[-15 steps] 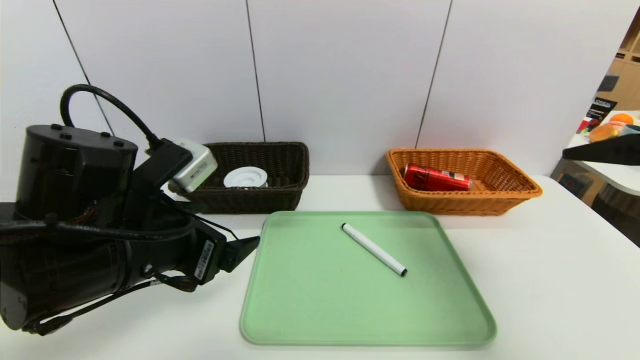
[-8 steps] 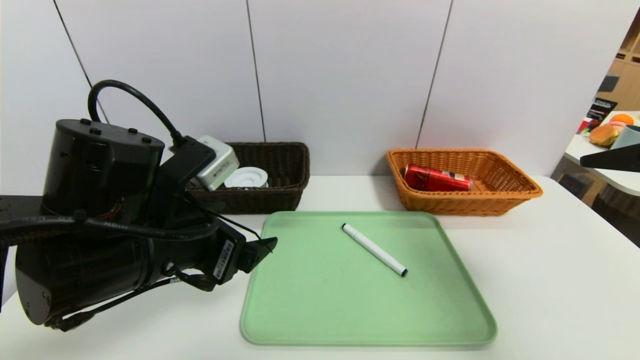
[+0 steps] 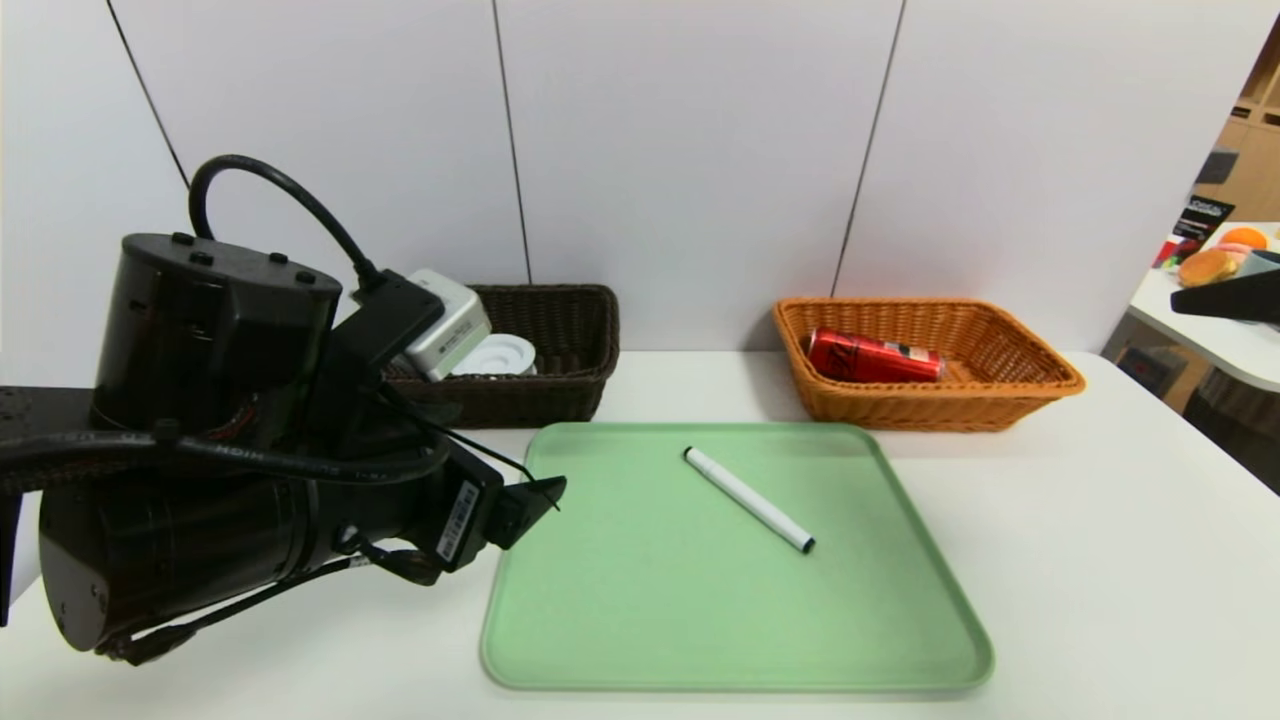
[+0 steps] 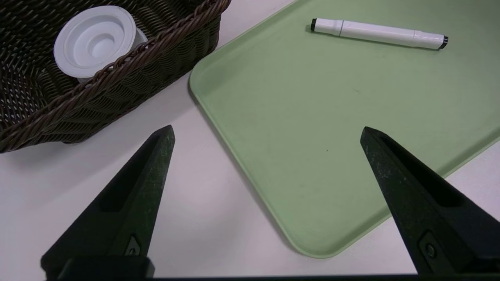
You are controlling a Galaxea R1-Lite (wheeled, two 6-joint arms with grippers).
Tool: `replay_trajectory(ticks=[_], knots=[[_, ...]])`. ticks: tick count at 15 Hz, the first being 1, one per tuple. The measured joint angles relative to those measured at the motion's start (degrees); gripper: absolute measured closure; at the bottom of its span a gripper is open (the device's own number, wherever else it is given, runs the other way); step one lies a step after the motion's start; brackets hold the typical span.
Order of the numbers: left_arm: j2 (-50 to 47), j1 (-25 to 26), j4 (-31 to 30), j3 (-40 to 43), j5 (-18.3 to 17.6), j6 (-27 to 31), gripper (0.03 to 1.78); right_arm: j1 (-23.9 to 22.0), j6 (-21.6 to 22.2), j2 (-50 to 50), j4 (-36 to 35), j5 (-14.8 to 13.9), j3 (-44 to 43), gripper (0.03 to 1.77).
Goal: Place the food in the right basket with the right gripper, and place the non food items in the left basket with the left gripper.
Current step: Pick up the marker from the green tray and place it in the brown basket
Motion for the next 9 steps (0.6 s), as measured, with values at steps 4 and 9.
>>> replay_trajectory(ticks=[4, 9], knots=[[2.8, -2.0, 5.5, -8.5, 0.6, -0.3, 0.12, -0.5, 0.3, 1.5, 2.4, -0.1, -3.8, 0.11], [10.5, -5.7, 16.8, -27.1, 4.4, -1.3, 0.12, -0.9, 0.7, 1.2, 2.7, -0.2, -2.5, 0.11]])
